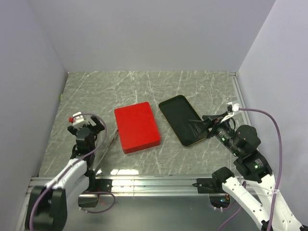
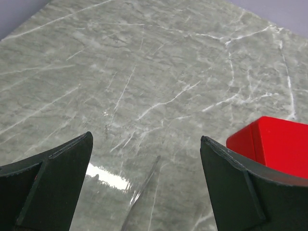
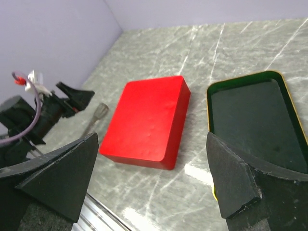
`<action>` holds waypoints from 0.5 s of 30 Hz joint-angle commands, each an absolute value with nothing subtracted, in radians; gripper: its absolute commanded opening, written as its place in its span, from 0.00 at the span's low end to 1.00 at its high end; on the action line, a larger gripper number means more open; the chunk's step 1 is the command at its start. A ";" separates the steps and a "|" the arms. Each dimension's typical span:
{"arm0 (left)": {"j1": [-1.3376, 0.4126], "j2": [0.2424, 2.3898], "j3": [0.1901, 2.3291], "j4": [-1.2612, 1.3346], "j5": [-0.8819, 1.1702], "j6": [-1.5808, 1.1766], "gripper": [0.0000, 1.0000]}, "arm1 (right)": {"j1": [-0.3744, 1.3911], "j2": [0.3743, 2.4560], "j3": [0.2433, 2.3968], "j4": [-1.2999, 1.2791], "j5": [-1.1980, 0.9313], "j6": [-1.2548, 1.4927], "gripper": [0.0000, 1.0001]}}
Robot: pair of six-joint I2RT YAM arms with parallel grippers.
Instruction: Pack the cookies
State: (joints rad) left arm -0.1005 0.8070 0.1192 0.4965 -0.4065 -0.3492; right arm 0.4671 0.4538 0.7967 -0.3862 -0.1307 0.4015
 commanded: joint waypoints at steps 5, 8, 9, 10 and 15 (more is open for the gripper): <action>-0.095 1.158 0.231 0.854 -0.408 -0.281 0.99 | 0.474 0.417 0.775 -0.318 -0.109 0.282 1.00; -0.086 1.270 0.274 0.958 -0.351 -0.227 0.99 | 0.472 0.416 0.769 -0.307 -0.110 0.256 1.00; -0.083 1.317 0.296 0.945 -0.342 -0.218 0.99 | 0.472 0.425 0.773 -0.314 -0.112 0.249 1.00; -0.078 1.340 0.334 0.940 -0.333 -0.200 0.99 | 0.472 0.429 0.776 -0.322 -0.117 0.245 1.00; -0.063 1.442 0.310 1.098 -0.261 -0.141 1.00 | 0.474 0.439 0.770 -0.325 -0.106 0.230 1.00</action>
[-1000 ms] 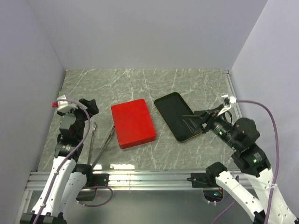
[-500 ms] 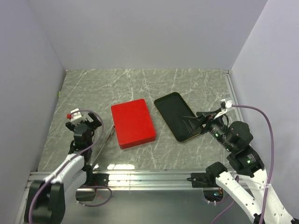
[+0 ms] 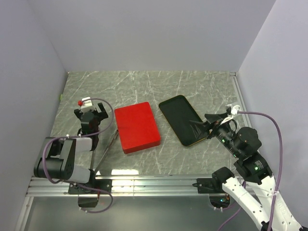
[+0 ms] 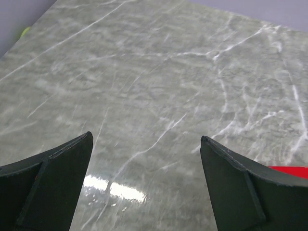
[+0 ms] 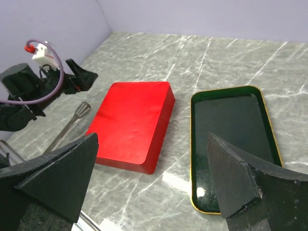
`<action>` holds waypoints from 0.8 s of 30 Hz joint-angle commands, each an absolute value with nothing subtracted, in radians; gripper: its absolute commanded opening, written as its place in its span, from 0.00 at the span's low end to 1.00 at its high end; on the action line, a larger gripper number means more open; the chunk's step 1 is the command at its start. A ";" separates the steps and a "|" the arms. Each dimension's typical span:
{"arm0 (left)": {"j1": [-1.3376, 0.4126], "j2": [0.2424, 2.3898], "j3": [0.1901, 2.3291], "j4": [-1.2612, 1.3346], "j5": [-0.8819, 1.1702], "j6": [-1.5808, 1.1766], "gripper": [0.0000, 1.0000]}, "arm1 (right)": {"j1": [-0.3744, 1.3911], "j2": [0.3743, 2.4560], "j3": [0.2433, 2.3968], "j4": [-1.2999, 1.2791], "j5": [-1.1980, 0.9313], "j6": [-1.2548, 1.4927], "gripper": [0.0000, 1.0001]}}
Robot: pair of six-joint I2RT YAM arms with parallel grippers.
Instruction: Pack the cookies
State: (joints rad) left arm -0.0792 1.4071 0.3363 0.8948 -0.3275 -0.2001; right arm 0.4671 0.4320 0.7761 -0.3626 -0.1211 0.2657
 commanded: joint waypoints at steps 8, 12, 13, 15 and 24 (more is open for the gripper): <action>-0.023 1.459 0.250 1.216 -0.144 -0.149 0.99 | 0.472 0.439 0.684 -0.287 -0.039 0.248 1.00; -0.023 1.471 0.238 1.248 -0.150 -0.147 0.99 | 0.474 0.480 0.635 -0.226 0.064 0.239 1.00; -0.023 1.468 0.241 1.227 -0.149 -0.149 1.00 | 0.472 0.492 0.629 -0.209 0.096 0.235 1.00; -0.023 1.462 0.248 1.212 -0.144 -0.150 0.99 | 0.465 0.538 0.597 -0.129 0.180 0.201 1.00; -0.023 1.459 0.247 1.215 -0.147 -0.149 0.99 | 0.221 0.822 0.459 0.244 0.305 0.224 1.00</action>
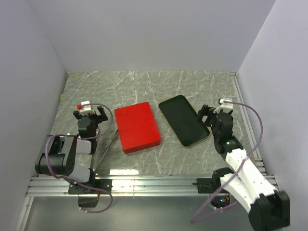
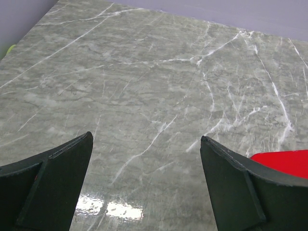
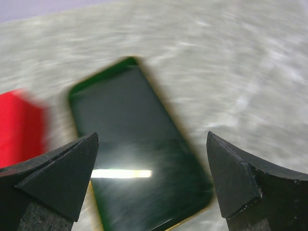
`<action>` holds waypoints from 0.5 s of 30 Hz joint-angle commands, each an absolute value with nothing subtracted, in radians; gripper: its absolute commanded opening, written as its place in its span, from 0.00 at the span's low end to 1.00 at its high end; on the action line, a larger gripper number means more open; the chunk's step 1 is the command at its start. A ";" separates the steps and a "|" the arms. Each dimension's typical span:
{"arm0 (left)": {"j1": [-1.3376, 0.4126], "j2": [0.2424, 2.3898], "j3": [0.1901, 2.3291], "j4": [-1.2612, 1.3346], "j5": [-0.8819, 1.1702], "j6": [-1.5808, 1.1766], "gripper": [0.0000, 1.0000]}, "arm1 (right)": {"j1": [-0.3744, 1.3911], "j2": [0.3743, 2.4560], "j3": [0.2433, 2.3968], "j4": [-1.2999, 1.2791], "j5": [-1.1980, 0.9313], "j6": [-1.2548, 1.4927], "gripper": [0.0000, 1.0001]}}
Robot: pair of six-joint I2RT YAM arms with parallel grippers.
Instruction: Pack the cookies
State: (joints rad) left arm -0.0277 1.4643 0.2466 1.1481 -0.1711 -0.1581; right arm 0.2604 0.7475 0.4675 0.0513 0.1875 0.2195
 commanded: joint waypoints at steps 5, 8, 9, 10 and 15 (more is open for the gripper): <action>-0.023 1.459 0.248 1.210 -0.147 -0.150 1.00 | 0.192 1.009 0.411 0.484 0.387 0.178 1.00; -0.023 1.459 0.249 1.212 -0.146 -0.150 1.00 | 0.155 1.104 0.422 0.549 0.382 0.173 1.00; -0.023 1.459 0.247 1.213 -0.147 -0.150 0.99 | 0.146 1.129 0.429 0.554 0.380 0.172 1.00; -0.023 1.459 0.248 1.210 -0.146 -0.150 0.99 | 0.138 1.165 0.434 0.561 0.376 0.167 1.00; -0.023 1.459 0.248 1.212 -0.147 -0.150 0.99 | 0.061 1.258 0.419 0.670 0.338 0.144 1.00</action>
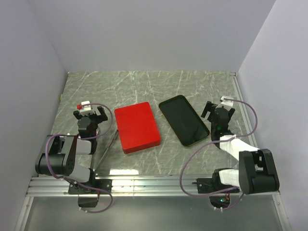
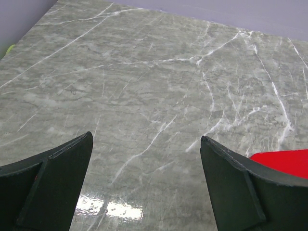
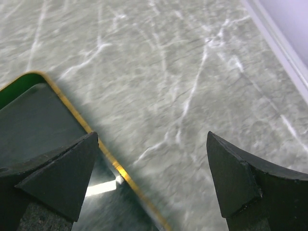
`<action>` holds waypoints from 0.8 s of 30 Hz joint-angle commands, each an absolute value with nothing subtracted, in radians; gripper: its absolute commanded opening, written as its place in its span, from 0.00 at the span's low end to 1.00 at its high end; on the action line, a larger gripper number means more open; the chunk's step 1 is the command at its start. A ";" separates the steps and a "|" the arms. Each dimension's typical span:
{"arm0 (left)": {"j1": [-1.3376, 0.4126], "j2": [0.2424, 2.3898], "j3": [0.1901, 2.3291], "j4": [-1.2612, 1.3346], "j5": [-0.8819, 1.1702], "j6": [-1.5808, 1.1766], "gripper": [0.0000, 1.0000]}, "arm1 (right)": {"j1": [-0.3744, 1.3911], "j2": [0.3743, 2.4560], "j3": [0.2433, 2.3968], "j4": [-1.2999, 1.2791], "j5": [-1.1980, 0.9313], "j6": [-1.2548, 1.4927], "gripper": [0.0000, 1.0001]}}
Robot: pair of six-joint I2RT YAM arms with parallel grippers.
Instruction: Pack the cookies
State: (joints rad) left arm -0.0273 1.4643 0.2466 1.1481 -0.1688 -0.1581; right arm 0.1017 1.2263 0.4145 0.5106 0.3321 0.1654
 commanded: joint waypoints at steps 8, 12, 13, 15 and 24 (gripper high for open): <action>-0.023 1.459 0.249 1.212 -0.147 -0.150 0.99 | 0.021 1.336 0.454 0.727 0.213 0.160 1.00; -0.023 1.459 0.249 1.212 -0.146 -0.150 1.00 | 0.021 1.295 0.368 0.850 0.147 0.129 1.00; -0.023 1.460 0.250 1.212 -0.147 -0.150 0.99 | 0.023 1.284 0.333 0.903 0.131 0.115 1.00; -0.023 1.459 0.249 1.212 -0.147 -0.150 1.00 | 0.025 1.276 0.276 1.012 0.101 0.101 1.00; -0.017 1.468 0.259 1.200 -0.127 -0.152 0.99 | 0.048 1.305 0.204 1.132 0.161 0.092 1.00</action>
